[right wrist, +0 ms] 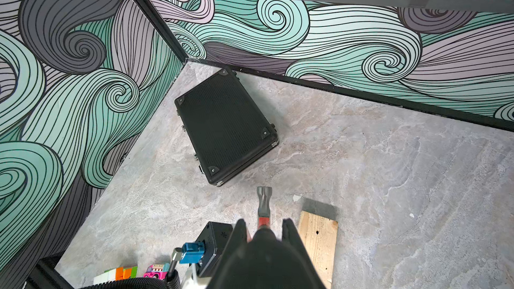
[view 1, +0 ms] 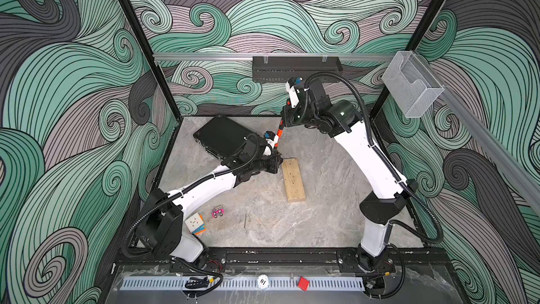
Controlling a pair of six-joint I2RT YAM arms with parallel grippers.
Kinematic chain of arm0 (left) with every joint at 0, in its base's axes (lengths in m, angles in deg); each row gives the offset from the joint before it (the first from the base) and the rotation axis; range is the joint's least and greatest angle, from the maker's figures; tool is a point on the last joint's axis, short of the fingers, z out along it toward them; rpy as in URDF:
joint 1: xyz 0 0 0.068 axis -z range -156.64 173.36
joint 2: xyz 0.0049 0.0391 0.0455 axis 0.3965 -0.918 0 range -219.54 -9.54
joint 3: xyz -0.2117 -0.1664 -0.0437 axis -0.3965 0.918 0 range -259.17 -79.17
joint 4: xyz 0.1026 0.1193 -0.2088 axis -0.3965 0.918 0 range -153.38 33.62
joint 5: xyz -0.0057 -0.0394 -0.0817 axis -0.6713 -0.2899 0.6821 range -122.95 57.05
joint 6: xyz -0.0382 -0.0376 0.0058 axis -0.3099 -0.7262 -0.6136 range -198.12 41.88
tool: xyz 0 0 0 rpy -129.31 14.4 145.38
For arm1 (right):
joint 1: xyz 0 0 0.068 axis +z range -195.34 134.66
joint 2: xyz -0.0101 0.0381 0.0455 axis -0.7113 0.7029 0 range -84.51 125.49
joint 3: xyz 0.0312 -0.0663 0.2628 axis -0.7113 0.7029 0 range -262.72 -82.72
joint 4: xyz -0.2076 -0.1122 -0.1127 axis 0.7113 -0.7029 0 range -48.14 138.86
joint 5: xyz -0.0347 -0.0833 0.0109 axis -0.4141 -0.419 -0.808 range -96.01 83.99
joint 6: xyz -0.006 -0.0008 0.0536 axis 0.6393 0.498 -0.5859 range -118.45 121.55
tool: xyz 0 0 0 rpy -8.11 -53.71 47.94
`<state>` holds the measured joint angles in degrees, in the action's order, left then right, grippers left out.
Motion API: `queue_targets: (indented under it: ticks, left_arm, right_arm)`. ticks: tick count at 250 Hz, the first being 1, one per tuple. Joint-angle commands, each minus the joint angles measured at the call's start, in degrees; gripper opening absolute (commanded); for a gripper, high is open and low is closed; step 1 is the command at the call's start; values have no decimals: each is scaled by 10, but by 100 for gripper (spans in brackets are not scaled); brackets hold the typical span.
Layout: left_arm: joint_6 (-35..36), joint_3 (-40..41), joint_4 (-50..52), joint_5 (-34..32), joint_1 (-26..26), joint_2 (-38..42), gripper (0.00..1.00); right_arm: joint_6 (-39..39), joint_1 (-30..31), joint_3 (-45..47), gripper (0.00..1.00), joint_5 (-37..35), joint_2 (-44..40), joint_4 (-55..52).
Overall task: Use a claw hammer to pull out a nail
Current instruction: Pick up the nail with the hammer.
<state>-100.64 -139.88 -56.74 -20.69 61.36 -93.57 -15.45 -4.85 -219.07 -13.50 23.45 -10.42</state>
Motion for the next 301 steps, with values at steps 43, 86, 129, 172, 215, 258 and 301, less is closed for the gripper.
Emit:
queue_targets:
  ticks: [43, 86, 129, 172, 215, 258, 301]
  left_arm:
    - [0, -15, 6, 14, -1, 23, 0]
    - [3, -39, 17, 46, -1, 36, 0]
    - [13, -66, 37, 70, 0, 60, 0]
    - [21, -77, 60, 59, -1, 70, 0]
    - [21, -85, 80, 46, -1, 62, 0]
    - [41, -108, 131, 38, -1, 55, 0]
    - [56, -129, 215, 18, -1, 52, 0]
  right_arm:
    - [-2, -3, -11, 0, -6, -29, 43]
    - [-1, -4, -10, 0, -4, -22, 44]
    - [-1, -5, -8, 0, 0, -11, 45]
    - [-2, -5, -7, 0, 0, -8, 50]
    - [-1, -7, -5, 0, 0, -6, 52]
    - [3, -9, 7, 0, -12, -12, 54]
    - [10, -18, 34, 0, -23, -21, 67]
